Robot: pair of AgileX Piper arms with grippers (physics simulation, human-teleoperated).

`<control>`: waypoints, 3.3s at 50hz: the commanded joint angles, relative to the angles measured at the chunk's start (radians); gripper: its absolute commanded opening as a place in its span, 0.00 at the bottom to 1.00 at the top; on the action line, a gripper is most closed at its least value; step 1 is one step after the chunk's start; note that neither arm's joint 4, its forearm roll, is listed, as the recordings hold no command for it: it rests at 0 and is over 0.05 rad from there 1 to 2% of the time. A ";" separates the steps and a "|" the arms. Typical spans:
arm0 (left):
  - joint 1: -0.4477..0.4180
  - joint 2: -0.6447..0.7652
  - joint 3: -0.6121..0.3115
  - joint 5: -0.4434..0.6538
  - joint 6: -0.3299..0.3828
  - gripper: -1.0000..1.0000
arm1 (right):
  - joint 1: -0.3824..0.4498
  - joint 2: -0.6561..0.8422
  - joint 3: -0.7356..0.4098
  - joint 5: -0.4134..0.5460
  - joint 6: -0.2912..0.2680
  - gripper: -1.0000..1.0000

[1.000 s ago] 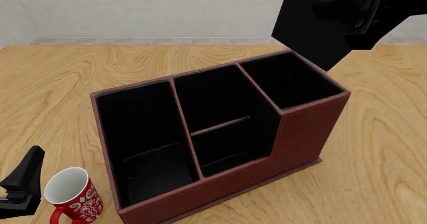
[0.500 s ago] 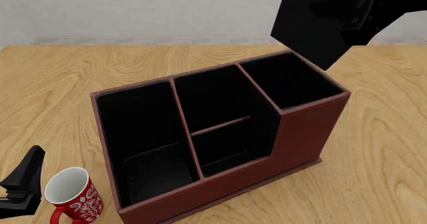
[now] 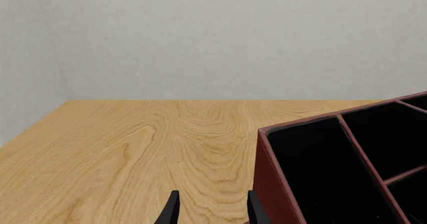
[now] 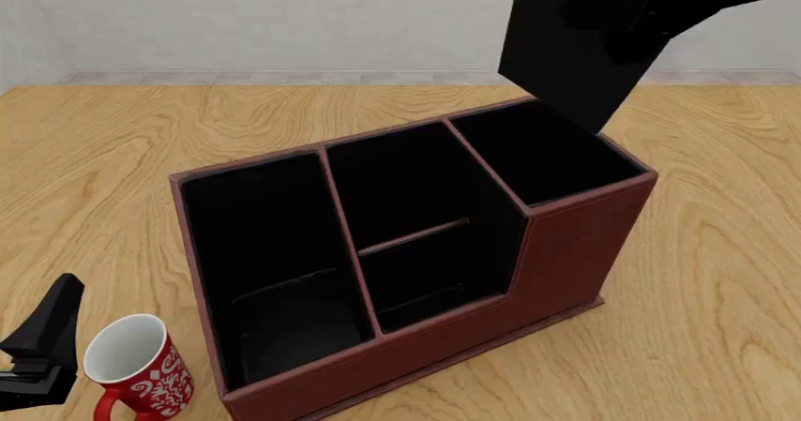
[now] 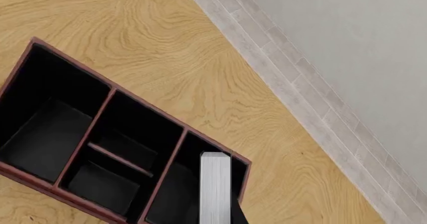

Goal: Pick up the book and place it in the right compartment of the caddy.

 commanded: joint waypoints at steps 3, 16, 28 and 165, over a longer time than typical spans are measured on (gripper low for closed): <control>0.000 0.001 0.002 -0.002 0.000 1.00 | -0.003 0.024 -0.011 0.010 0.112 0.00; 0.000 0.002 0.002 -0.002 0.000 1.00 | -0.005 0.034 0.024 -0.029 0.156 0.00; 0.000 0.003 0.001 -0.001 0.000 1.00 | -0.015 0.034 0.068 -0.077 0.191 0.00; 0.000 0.002 0.002 -0.002 0.000 1.00 | -0.044 0.010 0.492 -0.444 0.369 1.00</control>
